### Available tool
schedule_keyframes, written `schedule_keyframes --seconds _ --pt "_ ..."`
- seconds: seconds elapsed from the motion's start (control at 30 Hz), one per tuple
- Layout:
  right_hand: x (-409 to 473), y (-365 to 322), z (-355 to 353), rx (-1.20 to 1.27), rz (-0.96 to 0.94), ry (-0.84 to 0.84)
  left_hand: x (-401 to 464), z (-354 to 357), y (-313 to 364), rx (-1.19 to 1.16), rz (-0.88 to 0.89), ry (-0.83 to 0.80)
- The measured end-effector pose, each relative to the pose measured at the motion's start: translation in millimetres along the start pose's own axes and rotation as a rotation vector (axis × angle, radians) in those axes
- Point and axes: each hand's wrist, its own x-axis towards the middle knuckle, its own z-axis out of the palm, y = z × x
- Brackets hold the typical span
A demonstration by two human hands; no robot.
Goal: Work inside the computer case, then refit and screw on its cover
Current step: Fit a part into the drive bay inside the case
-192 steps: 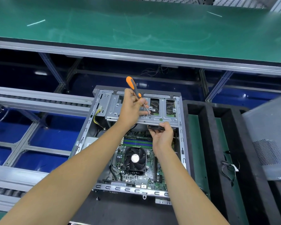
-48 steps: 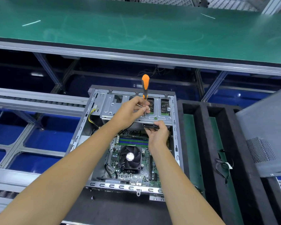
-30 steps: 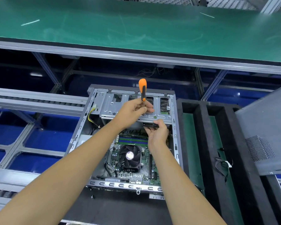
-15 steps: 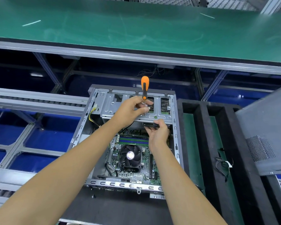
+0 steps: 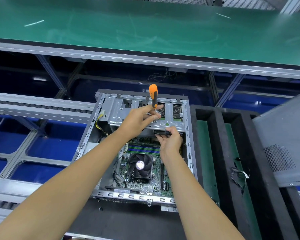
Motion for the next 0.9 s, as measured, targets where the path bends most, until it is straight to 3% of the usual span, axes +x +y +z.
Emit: schedule_keyframes --seconds 0.43,0.63,0.9 --pt "4.3 0.8 -0.8 -0.006 -0.004 -0.004 1.1 6.4 -2.2 0.038 -0.003 -0.062" --pt "4.0 0.5 -1.0 -0.023 0.002 -0.013 6.4 11.0 4.1 -0.131 -0.100 -0.038" --pt "1.3 -1.2 0.2 -0.019 0.005 -0.023 9.5 3.1 12.8 -0.132 -0.126 -0.128"
